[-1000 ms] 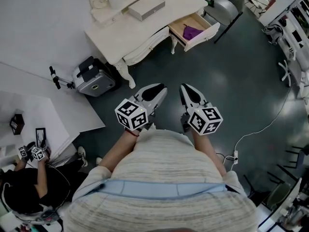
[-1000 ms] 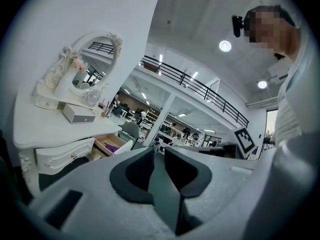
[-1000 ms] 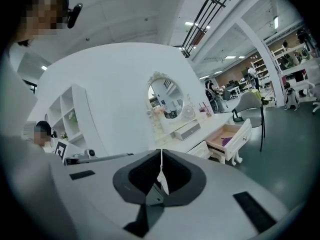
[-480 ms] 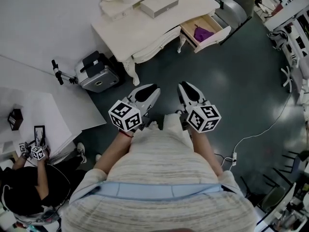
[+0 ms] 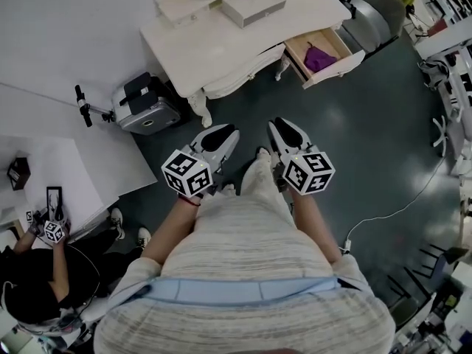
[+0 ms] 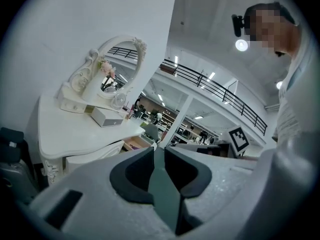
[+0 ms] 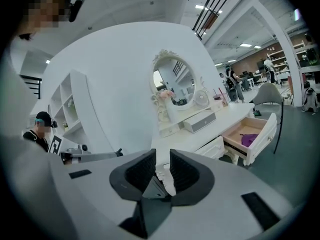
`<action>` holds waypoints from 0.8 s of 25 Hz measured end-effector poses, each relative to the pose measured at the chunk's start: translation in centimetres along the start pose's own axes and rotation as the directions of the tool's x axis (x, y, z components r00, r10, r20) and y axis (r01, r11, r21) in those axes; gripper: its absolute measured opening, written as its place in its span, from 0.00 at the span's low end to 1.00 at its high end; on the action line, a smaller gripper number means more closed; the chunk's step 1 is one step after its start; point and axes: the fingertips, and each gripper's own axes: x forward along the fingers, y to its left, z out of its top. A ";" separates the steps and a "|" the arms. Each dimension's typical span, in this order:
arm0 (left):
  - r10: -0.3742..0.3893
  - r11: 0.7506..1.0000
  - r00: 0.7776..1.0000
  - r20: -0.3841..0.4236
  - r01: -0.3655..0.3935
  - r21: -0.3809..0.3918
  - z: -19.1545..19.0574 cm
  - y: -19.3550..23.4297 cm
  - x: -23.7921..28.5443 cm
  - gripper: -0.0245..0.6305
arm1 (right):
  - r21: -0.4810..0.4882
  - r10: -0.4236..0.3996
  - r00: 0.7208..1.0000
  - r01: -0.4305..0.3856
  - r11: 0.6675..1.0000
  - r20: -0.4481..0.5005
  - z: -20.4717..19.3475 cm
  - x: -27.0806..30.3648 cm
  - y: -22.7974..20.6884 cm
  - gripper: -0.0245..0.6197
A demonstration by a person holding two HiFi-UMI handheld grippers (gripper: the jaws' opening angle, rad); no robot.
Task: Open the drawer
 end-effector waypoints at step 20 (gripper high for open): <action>0.089 0.994 0.989 -0.118 -0.095 -0.045 -2.7 6.7 9.4 0.13 | -0.126 0.107 0.958 -0.145 0.981 -0.266 -2.4 12.4 -8.7 0.19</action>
